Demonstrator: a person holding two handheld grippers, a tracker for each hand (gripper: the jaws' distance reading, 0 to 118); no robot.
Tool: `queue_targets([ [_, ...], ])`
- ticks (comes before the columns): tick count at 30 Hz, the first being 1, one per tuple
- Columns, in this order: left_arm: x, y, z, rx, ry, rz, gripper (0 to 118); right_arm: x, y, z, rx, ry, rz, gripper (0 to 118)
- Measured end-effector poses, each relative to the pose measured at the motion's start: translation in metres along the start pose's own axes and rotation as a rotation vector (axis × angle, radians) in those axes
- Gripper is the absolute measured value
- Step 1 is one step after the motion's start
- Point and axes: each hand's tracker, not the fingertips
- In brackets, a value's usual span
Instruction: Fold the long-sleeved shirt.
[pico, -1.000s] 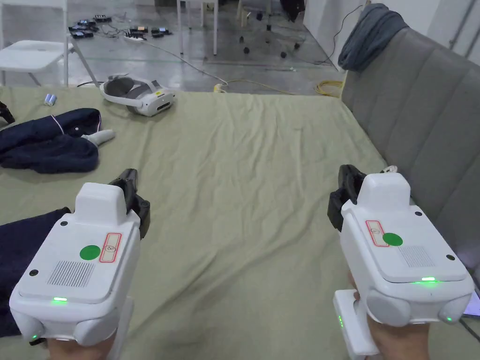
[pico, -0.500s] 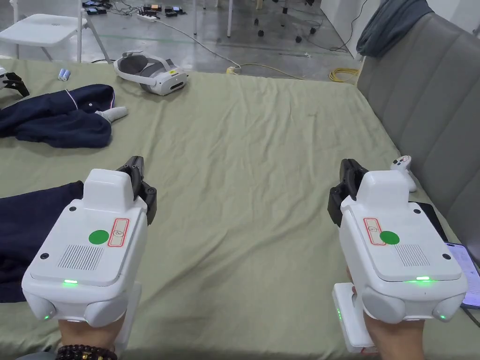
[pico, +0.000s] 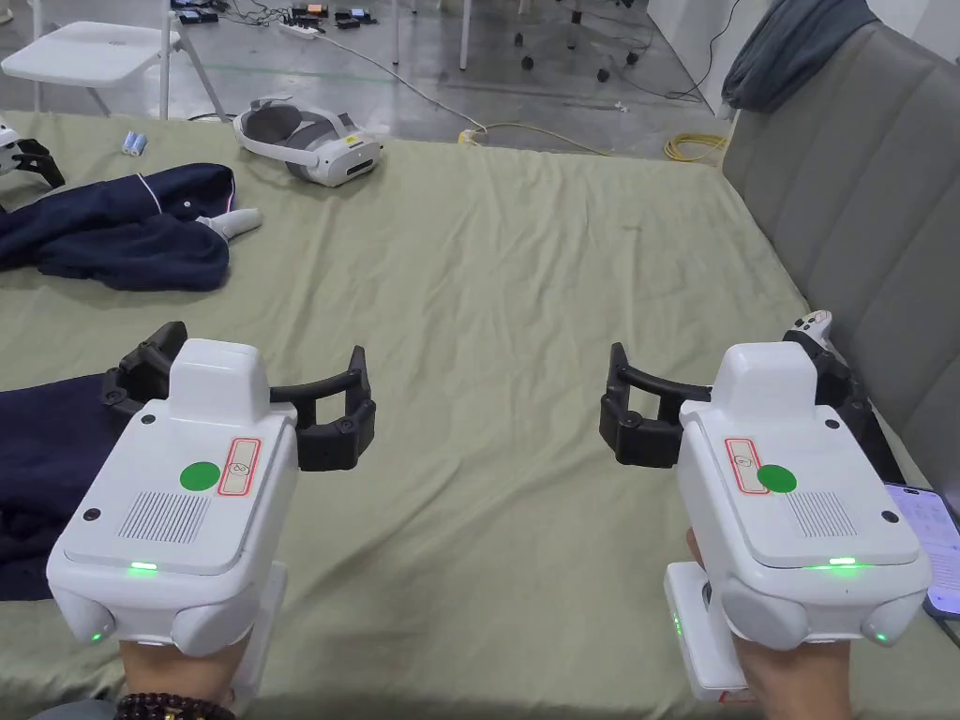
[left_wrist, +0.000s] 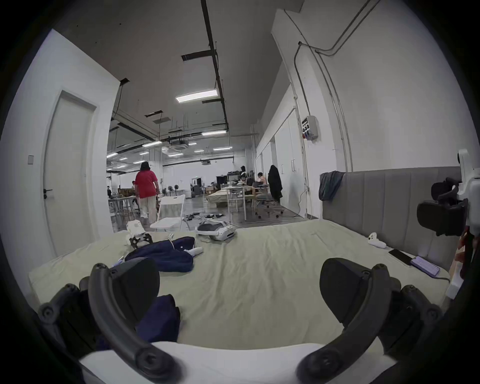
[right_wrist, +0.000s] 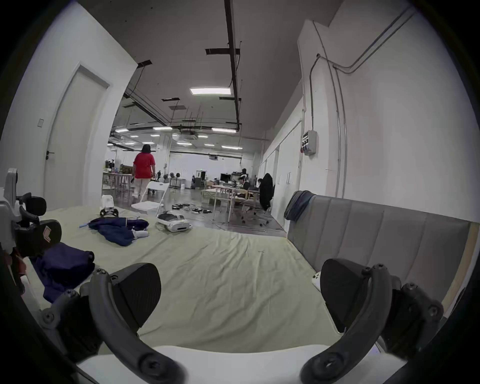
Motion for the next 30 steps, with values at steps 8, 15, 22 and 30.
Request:
queue_targets([
  [8, 0.004, 0.001, -0.001, 0.010, -0.006, 0.000, 111, 0.005, 0.000, -0.002, 0.015, -0.017, -0.010, 118],
  [15, 0.008, 0.004, -0.001, 0.018, -0.015, 0.001, 111, 0.010, 0.001, -0.003, 0.024, -0.032, -0.025, 118],
  [22, 0.010, 0.005, 0.000, 0.018, -0.014, 0.007, 111, 0.013, -0.001, -0.004, 0.023, -0.041, -0.031, 118],
  [30, 0.010, 0.005, 0.001, 0.021, -0.008, 0.010, 111, 0.011, 0.000, -0.002, 0.021, -0.047, -0.019, 118],
])
